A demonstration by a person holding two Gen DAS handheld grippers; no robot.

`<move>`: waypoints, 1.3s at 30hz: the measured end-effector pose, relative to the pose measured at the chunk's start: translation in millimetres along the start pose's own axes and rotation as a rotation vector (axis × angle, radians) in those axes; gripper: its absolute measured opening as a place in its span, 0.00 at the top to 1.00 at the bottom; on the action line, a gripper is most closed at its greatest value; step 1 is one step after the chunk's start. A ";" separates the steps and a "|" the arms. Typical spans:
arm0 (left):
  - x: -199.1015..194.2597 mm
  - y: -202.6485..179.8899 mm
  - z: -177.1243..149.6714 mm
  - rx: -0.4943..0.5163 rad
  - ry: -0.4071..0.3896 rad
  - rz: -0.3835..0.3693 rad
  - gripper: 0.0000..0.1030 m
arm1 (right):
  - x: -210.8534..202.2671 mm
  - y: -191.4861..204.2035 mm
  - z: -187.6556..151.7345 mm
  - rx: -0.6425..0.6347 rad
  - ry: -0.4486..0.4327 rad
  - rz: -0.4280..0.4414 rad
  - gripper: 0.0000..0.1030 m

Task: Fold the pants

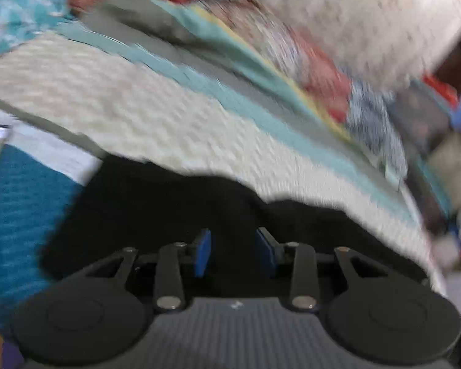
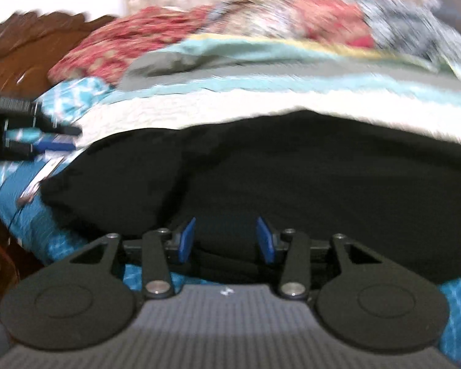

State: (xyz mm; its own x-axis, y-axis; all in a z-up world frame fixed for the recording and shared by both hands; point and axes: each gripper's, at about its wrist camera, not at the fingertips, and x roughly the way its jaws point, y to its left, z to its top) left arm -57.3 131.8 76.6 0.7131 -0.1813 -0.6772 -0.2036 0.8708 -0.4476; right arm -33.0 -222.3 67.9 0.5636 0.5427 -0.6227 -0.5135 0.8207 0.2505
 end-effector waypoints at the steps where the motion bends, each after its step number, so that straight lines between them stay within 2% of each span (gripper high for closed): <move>1: 12.0 -6.9 -8.2 0.048 0.018 0.063 0.67 | 7.8 -7.5 -2.2 0.027 0.034 -0.031 0.58; 2: 27.1 -10.2 -15.7 0.101 0.048 0.172 0.70 | 15.4 -16.2 -6.4 0.044 0.089 -0.089 0.70; 3: 39.5 -8.3 -22.7 0.129 0.089 0.255 0.76 | 19.0 -23.4 -11.6 0.053 0.117 -0.114 0.74; 4: 45.4 -4.0 -28.6 0.142 0.103 0.284 0.80 | 14.3 -29.1 -15.6 0.069 0.094 -0.099 0.74; 5: 41.6 -1.0 -32.2 0.152 0.084 0.275 0.81 | 10.2 -33.8 -17.5 0.096 0.092 -0.084 0.74; 9: 36.8 -7.6 -30.9 0.185 0.095 0.311 0.83 | 4.6 -41.4 -25.7 0.158 0.070 -0.055 0.74; 12: 31.9 -11.9 -25.4 0.169 0.102 0.316 0.82 | 3.0 -40.4 -21.3 0.179 0.064 -0.044 0.74; 13: 27.8 -14.0 -24.2 0.168 0.100 0.306 0.78 | -2.7 -40.9 -18.0 0.189 0.048 -0.039 0.72; 14: 24.8 -16.5 -21.6 0.170 0.093 0.289 0.69 | -11.1 -45.8 -15.2 0.198 0.017 -0.050 0.72; 16: 18.2 -24.9 -17.9 0.186 0.065 0.258 0.63 | -27.1 -59.9 -9.5 0.218 -0.052 -0.091 0.72; 18: 11.4 -36.7 -17.4 0.219 0.040 0.221 0.63 | -46.6 -84.4 -8.5 0.282 -0.119 -0.156 0.72; 21: 14.5 -50.9 -18.2 0.240 0.050 0.179 0.63 | -79.5 -133.0 -10.9 0.417 -0.227 -0.287 0.70; 25: 33.5 -58.0 -24.5 0.252 0.111 0.190 0.62 | -123.9 -203.7 -15.9 0.628 -0.358 -0.452 0.70; 28: 44.4 -52.0 -31.1 0.212 0.157 0.202 0.62 | -144.9 -242.4 -12.8 0.695 -0.431 -0.556 0.68; 32: 46.1 -52.6 -33.6 0.210 0.168 0.222 0.61 | -135.3 -280.8 -0.6 0.704 -0.403 -0.605 0.63; 36: 46.7 -56.6 -34.1 0.213 0.175 0.244 0.60 | -115.9 -299.7 -2.9 0.710 -0.317 -0.569 0.63; 38: 48.2 -58.6 -34.2 0.214 0.177 0.254 0.60 | -106.6 -296.5 1.6 0.679 -0.278 -0.589 0.80; 39: 48.9 -59.3 -34.3 0.215 0.179 0.258 0.60 | -104.1 -292.4 4.2 0.646 -0.256 -0.612 0.80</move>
State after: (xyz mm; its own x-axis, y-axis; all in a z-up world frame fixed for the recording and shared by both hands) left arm -33.3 55.6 50.0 0.5246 -0.0039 -0.8513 -0.2018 0.9709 -0.1288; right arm 61.2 -518.1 62.6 0.7827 -0.0580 -0.6198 0.3379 0.8757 0.3448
